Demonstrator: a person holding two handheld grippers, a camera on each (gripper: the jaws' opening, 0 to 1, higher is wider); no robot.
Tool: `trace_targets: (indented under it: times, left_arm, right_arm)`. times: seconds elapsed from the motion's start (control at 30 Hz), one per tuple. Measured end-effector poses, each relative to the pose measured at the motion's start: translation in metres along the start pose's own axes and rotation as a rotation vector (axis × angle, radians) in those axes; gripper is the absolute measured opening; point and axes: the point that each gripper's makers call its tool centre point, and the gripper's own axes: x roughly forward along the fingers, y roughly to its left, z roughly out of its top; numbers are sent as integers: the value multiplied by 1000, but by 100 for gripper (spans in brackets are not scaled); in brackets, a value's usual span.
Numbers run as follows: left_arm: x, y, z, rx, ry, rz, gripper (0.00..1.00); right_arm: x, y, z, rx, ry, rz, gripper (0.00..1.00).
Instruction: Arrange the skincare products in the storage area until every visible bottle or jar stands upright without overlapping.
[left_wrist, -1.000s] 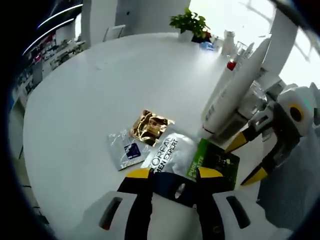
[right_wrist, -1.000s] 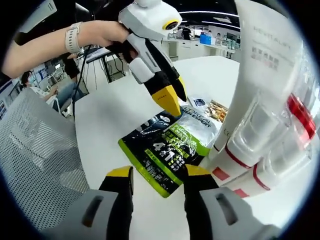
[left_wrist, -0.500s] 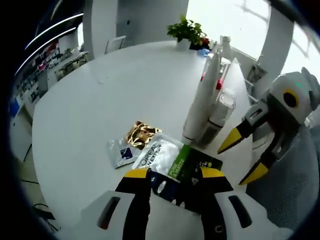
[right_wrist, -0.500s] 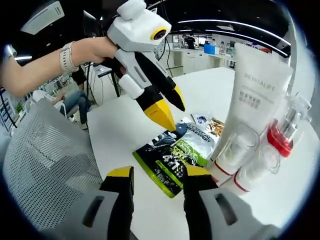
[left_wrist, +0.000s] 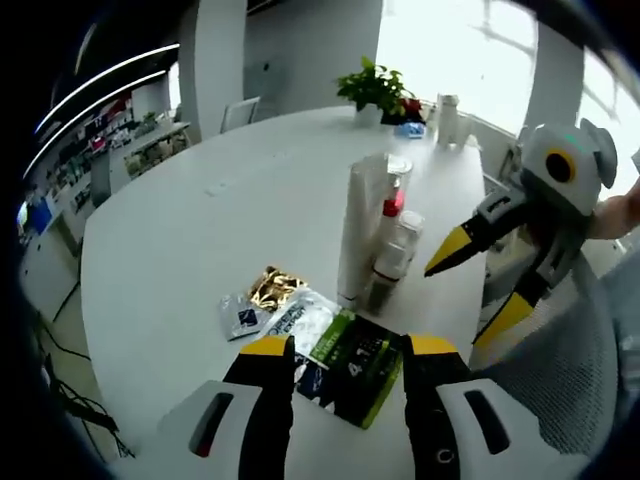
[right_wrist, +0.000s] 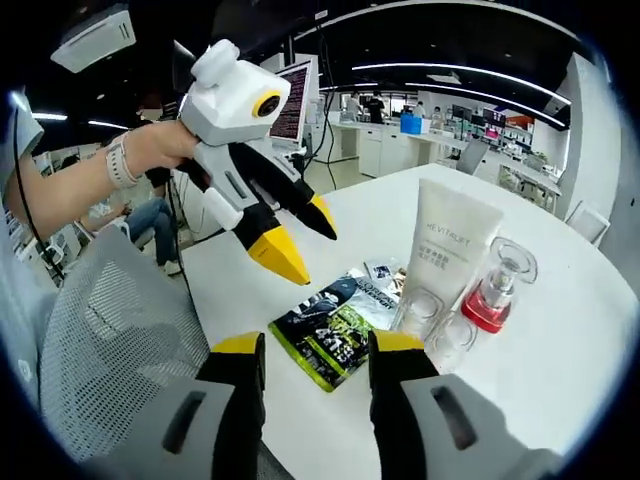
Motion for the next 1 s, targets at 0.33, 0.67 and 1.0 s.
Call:
trace_targets:
  times: [0.33, 0.67, 1.0]
  left_arm:
    - [-20, -8, 3, -2, -41, 47, 52]
    - [-37, -7, 2, -22, -77, 94, 70]
    - [-46, -7, -3, -40, -82, 133, 91]
  right_arm:
    - [-20, -14, 14, -6, -22, -38, 53]
    - [-37, -33, 15, 2, -9, -84, 71]
    - [-42, -40, 11, 0, 22, -98, 84]
